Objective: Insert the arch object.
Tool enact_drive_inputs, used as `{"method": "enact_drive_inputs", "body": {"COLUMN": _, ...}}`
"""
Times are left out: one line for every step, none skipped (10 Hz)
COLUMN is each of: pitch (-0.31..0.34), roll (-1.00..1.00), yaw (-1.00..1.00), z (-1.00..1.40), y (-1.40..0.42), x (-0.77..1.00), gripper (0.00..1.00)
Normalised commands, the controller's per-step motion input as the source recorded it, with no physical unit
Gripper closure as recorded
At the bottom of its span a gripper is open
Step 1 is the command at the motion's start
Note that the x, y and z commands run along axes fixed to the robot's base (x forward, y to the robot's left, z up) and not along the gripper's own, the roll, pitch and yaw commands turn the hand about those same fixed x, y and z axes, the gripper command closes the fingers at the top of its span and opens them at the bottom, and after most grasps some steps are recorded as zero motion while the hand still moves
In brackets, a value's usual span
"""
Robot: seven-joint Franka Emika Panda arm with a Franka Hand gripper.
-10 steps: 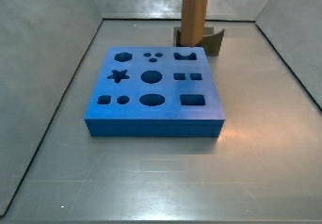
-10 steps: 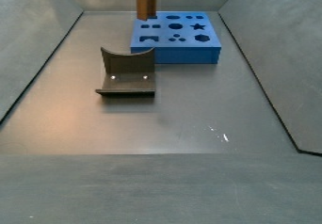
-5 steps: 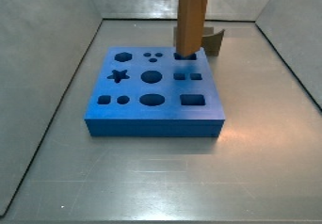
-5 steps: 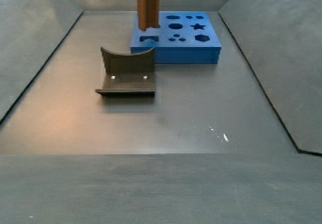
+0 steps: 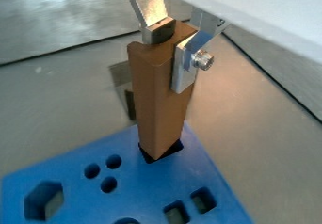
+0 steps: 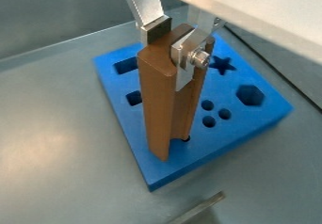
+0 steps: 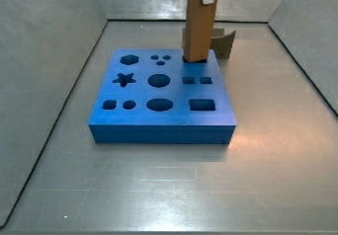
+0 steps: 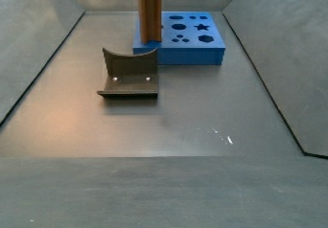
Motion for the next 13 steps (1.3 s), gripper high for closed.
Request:
{"method": "enact_drive_inputs", "body": {"pitch": 0.0, "roll": 0.0, "yaw": -1.0, "z": -0.07, "y": 0.0, "x": 0.0, "gripper": 1.0}}
{"method": "enact_drive_inputs", "body": {"pitch": 0.0, "roll": 0.0, "yaw": -1.0, "z": -0.07, "y": 0.0, "x": 0.0, "gripper": 1.0}}
{"method": "enact_drive_inputs", "body": {"pitch": 0.0, "roll": 0.03, "yaw": -1.0, "z": -0.1, "y": 0.0, "x": -0.01, "gripper": 1.0}}
{"method": "enact_drive_inputs", "body": {"pitch": 0.09, "roll": 0.04, "yaw": -0.98, "z": -0.09, "y": -0.01, "x": -0.04, "gripper": 1.0}}
{"method": "enact_drive_inputs", "body": {"pitch": 0.063, "roll": 0.0, "yaw": -0.55, "z": -0.16, "y": -0.15, "x": 0.0, "gripper": 1.0}}
{"method": "enact_drive_inputs", "body": {"pitch": 0.0, "roll": 0.03, "yaw": -0.05, "z": -0.15, "y": -0.1, "x": 0.0, "gripper": 1.0}}
{"method": "enact_drive_inputs", "body": {"pitch": 0.0, "roll": 0.06, "yaw": 0.0, "z": -0.13, "y": -0.12, "x": 0.0, "gripper": 1.0}}
{"method": "enact_drive_inputs", "body": {"pitch": 0.0, "roll": 0.04, "yaw": 0.08, "z": -0.13, "y": -0.01, "x": 0.0, "gripper": 1.0}}
{"method": "enact_drive_inputs", "body": {"pitch": 0.0, "roll": 0.04, "yaw": 0.11, "z": -0.11, "y": 0.0, "x": 0.0, "gripper": 1.0}}
{"method": "enact_drive_inputs", "body": {"pitch": 0.0, "roll": 0.04, "yaw": 0.03, "z": -0.09, "y": 0.01, "x": -0.11, "gripper": 1.0}}
{"method": "enact_drive_inputs", "body": {"pitch": 0.0, "roll": 0.05, "yaw": 0.0, "z": -0.08, "y": 0.04, "x": -0.2, "gripper": 1.0}}
{"method": "enact_drive_inputs", "body": {"pitch": 0.0, "roll": 0.06, "yaw": 0.0, "z": -0.07, "y": 0.0, "x": -0.22, "gripper": 1.0}}
{"method": "enact_drive_inputs", "body": {"pitch": 0.0, "roll": 0.05, "yaw": 0.0, "z": -0.07, "y": 0.0, "x": -0.19, "gripper": 1.0}}
